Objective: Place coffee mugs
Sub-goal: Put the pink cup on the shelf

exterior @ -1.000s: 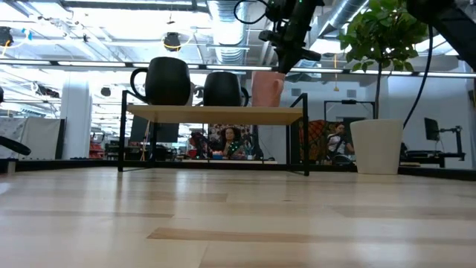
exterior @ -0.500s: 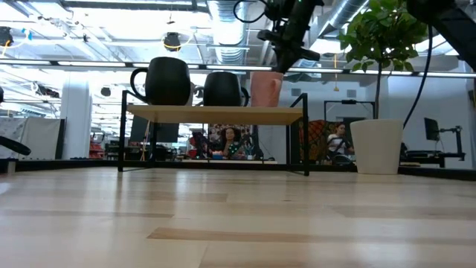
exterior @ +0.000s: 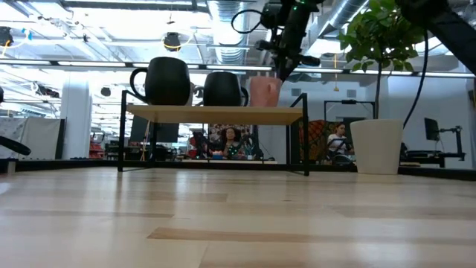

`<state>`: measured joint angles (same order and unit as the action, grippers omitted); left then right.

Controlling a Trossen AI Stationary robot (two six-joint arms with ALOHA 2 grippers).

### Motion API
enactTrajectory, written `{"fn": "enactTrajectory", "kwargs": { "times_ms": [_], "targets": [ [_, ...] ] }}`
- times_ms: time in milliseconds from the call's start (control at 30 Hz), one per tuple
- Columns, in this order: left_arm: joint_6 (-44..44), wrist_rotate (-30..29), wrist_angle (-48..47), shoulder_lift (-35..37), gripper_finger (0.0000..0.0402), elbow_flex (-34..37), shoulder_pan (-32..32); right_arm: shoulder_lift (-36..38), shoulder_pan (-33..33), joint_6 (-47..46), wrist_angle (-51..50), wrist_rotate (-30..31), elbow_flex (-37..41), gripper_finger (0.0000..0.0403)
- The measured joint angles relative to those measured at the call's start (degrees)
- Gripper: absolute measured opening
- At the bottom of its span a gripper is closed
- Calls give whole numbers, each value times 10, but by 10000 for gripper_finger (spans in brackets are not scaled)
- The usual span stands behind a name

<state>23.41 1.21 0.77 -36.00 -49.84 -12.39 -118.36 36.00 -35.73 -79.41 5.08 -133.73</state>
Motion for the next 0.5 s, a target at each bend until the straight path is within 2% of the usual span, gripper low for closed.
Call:
{"fn": "enactTrajectory", "kwargs": {
  "times_ms": [367, 500],
  "targets": [
    [13, 0, 0, 0, 171, 0, 0, -7, -11, 2, 27, 10, 0, 42],
    [13, 0, 0, 0, 171, 0, 0, -6, -10, 4, 30, 24, 0, 59]
  ]
}}
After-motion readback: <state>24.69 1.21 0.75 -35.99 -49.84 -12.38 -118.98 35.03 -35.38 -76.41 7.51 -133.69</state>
